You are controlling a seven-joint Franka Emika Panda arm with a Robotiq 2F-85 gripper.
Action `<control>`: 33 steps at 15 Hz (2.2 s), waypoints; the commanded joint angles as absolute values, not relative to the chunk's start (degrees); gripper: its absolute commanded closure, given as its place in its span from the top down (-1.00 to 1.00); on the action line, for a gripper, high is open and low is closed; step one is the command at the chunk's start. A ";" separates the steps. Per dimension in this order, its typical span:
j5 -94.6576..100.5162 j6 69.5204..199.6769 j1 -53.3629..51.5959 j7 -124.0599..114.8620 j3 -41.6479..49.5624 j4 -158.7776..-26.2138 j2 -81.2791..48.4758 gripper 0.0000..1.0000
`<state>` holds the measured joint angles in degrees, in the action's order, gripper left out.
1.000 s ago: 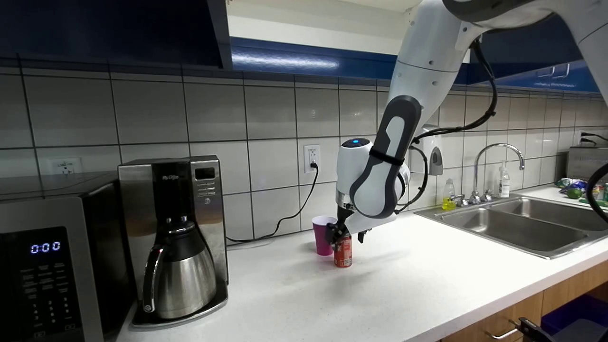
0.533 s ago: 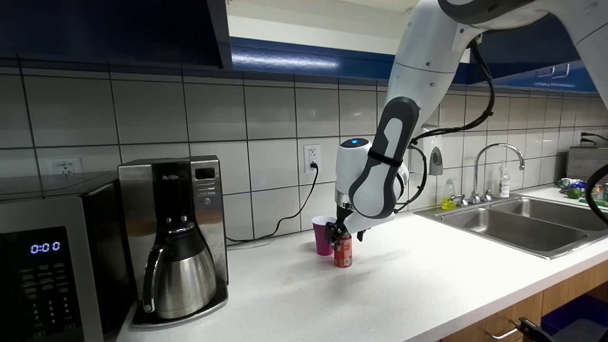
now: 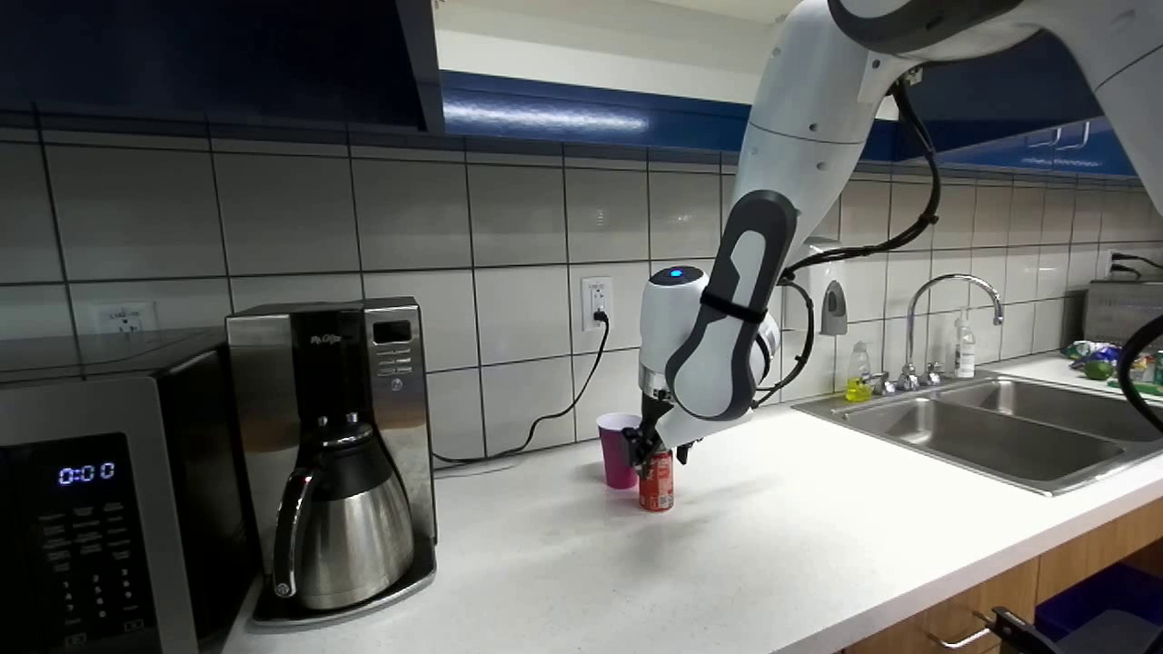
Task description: Put the red can inside the cabinet
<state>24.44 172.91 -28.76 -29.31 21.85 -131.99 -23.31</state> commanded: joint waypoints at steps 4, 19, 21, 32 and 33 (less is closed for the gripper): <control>24.88 174.94 -30.90 -30.84 23.62 -130.85 -24.84 -0.22; 24.70 170.47 -33.66 -29.48 22.97 -135.47 -16.46 -0.23; 24.65 168.44 -34.83 -29.59 22.93 -137.19 -13.20 -0.23; 26.41 151.01 -29.80 -32.18 10.47 -144.27 7.83 -0.23; 25.19 149.49 -27.07 -31.90 6.56 -144.70 9.72 -0.23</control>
<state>24.80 154.66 -35.17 -30.28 16.88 -142.15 1.73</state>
